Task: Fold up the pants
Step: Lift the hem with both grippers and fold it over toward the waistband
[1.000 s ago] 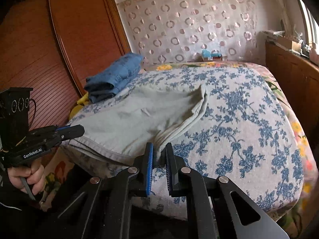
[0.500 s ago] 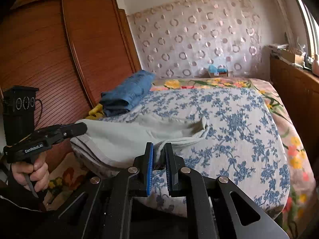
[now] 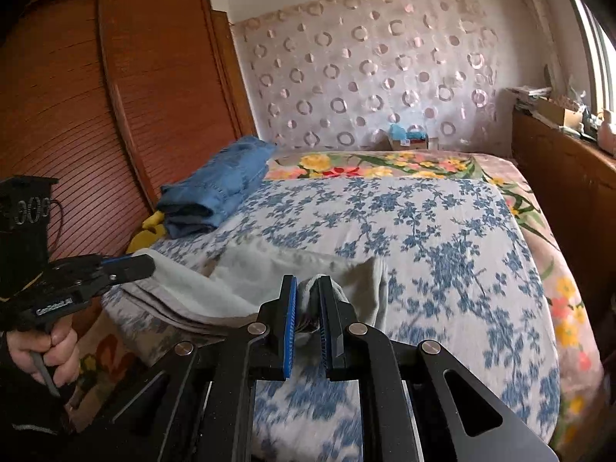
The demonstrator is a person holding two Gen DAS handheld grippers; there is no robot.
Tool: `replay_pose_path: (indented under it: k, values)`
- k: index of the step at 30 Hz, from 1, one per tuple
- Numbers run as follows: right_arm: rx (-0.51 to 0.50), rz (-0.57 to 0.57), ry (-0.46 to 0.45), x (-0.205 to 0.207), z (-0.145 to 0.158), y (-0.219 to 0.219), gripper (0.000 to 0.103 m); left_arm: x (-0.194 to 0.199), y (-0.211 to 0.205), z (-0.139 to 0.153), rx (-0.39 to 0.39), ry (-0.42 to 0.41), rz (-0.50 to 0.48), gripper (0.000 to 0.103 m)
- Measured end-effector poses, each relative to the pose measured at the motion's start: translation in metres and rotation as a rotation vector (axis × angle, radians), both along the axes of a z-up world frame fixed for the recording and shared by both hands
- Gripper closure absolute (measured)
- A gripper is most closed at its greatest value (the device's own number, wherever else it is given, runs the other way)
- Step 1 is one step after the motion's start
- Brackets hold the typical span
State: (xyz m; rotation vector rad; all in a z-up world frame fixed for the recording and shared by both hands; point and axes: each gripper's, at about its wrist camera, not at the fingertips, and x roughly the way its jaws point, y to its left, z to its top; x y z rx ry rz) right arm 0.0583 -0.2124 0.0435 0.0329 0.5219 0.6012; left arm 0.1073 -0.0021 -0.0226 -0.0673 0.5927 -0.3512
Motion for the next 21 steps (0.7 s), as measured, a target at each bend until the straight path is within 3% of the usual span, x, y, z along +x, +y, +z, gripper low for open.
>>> replay_pose_path:
  k: [6, 13, 16, 18, 19, 21]
  values:
    - [-0.024, -0.02, 0.011, 0.035, 0.005, 0.02, 0.092, 0.029, 0.004, -0.001, 0.029, -0.004, 0.047, 0.096]
    - [-0.08, -0.032, 0.069, 0.066, -0.011, 0.045, 0.092, 0.046, 0.009, -0.018, 0.057, 0.033, 0.097, 0.092]
    - [-0.09, -0.047, 0.085, 0.075, -0.016, 0.049, 0.091, 0.043, 0.013, -0.022, 0.057, 0.036, 0.106, 0.076]
    - [-0.09, -0.051, 0.091, 0.079, -0.017, 0.049, 0.082, 0.039, 0.016, -0.023, 0.044, 0.032, 0.102, 0.053]
    - [-0.088, -0.062, 0.087, 0.078, -0.016, 0.047, 0.075, 0.038, 0.018, -0.023, 0.039, 0.031, 0.096, 0.05]
    - [-0.082, -0.069, 0.082, 0.075, -0.015, 0.04, 0.071, 0.034, 0.02, -0.025, 0.038, 0.039, 0.092, 0.047]
